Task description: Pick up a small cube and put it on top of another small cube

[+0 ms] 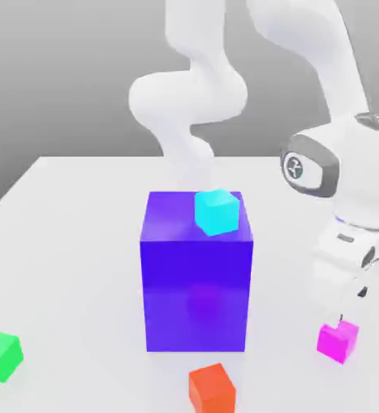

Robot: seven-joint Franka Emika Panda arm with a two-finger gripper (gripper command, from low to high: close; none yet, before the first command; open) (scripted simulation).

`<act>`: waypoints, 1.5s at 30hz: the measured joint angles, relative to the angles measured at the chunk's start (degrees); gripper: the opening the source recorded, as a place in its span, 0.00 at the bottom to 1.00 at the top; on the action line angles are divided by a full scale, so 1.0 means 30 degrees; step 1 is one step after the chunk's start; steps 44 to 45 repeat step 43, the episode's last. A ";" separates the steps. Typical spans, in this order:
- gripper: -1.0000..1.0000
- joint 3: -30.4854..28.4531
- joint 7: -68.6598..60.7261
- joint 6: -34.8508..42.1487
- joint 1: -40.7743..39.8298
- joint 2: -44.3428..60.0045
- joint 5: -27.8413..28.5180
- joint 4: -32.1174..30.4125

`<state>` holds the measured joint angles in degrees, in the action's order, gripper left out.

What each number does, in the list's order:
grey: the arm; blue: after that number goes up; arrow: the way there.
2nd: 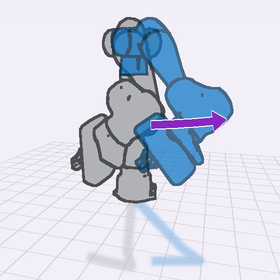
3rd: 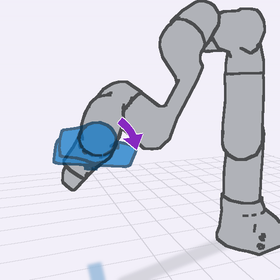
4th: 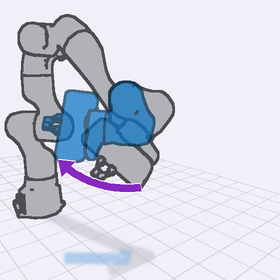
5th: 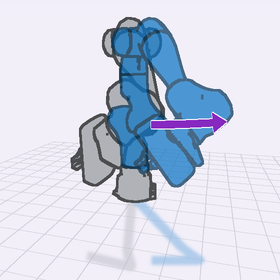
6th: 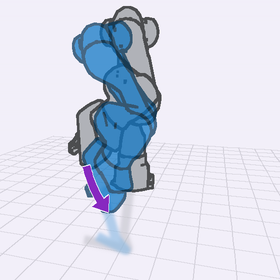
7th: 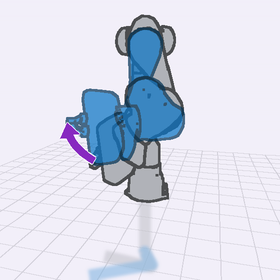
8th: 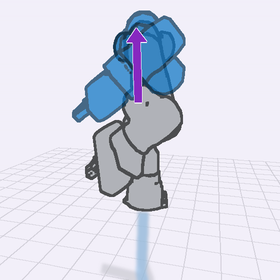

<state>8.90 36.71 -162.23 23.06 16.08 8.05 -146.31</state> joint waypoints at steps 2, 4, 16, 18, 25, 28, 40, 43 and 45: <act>0.50 -0.0602 0.0407 -0.1071 0.0508 0.1378 0.0547 0.0263; 0.00 -0.0861 0.0555 -0.1538 0.0724 0.1977 0.0747 0.0387; 0.00 0.0438 -0.0777 0.1052 -0.0085 -0.1302 -0.1028 -0.0281; 0.00 0.0090 -0.1631 0.1618 -0.1103 -0.1598 -0.1797 -0.0048; 0.00 -0.2943 -0.4313 0.3015 -0.5522 -0.1709 -0.3542 0.1050; 0.00 -0.4242 -0.5198 0.3461 -0.7176 -0.1756 -0.3993 0.1400; 1.00 -0.8144 -0.9125 0.2765 -1.3861 0.1326 -0.6792 0.3715; 1.00 -0.8144 -0.9125 0.2766 -1.3861 0.1326 -0.6792 0.3715; 1.00 -0.8144 -0.9125 0.2766 -1.3861 0.1326 -0.6792 0.3715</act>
